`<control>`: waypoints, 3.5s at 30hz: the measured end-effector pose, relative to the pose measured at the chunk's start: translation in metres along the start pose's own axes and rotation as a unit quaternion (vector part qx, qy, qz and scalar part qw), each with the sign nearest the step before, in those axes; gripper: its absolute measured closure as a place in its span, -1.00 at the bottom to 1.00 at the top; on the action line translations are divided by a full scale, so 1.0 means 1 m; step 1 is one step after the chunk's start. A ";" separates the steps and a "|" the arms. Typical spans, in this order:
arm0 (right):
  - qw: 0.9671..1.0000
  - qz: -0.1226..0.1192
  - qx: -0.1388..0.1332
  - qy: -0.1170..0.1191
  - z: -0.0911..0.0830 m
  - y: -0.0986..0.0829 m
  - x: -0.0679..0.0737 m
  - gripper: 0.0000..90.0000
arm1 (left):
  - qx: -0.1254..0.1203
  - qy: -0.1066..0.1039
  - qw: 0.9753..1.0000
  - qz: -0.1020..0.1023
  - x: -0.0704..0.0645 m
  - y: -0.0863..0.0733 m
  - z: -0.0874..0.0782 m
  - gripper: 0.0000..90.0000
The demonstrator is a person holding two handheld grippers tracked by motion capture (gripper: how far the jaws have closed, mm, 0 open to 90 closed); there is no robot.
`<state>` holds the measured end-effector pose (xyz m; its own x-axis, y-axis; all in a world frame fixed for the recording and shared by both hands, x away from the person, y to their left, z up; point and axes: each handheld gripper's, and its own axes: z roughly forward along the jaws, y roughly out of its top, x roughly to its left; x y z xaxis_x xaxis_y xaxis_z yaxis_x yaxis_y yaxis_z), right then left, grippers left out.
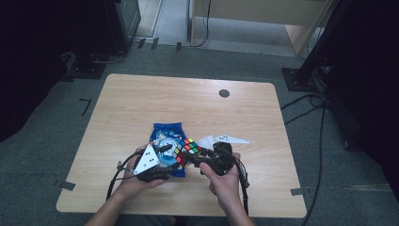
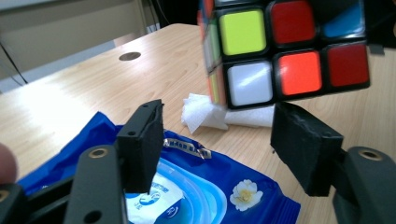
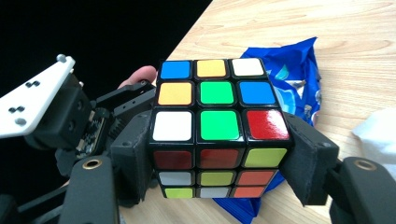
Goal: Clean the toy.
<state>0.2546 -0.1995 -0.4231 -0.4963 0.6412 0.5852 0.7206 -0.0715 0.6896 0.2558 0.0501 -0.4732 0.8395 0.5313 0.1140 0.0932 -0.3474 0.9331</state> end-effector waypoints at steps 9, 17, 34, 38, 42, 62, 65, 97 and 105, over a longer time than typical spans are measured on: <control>1.000 0.003 0.005 0.010 0.003 -0.001 0.002 -0.23 | 0.001 0.007 1.000 0.019 -0.006 0.002 0.001 -0.48; 1.000 0.008 0.021 0.013 0.014 -0.008 0.005 -0.23 | -0.018 0.000 1.000 0.026 -0.014 0.007 0.001 -0.57; 1.000 -0.011 0.009 0.008 0.015 -0.009 0.005 -0.23 | 0.003 0.024 0.999 0.028 -0.011 0.002 0.003 -0.25; 0.999 -0.017 -0.028 0.001 -0.005 0.001 -0.004 -0.07 | -0.002 0.040 0.999 -0.014 0.007 -0.001 -0.004 -0.25; 0.995 -0.033 -0.047 -0.077 -0.016 0.002 -0.026 0.10 | -0.008 0.049 0.998 -0.030 0.016 -0.002 -0.009 -0.25; 0.963 -0.084 0.028 -0.256 0.029 -0.039 -0.092 0.79 | 0.003 0.037 0.999 -0.023 0.010 -0.005 -0.004 -0.25; 0.971 -0.067 0.033 -0.226 0.026 -0.038 -0.096 0.99 | 0.005 0.033 0.999 -0.020 0.008 -0.005 -0.003 -0.25; 0.984 -0.127 -0.044 0.118 0.011 -0.011 0.006 0.98 | 0.011 0.006 1.000 0.009 -0.009 -0.005 0.006 -0.25; 0.993 -0.089 -0.052 0.060 0.007 -0.012 -0.026 0.99 | -0.009 0.023 1.000 -0.011 0.006 -0.002 -0.006 -0.25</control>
<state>0.2622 -0.2096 -0.4498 -0.6700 0.5554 0.4926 0.5658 -0.0475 0.8232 0.2575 0.0591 -0.4723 0.8119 0.5737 0.1079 0.1017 -0.3210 0.9416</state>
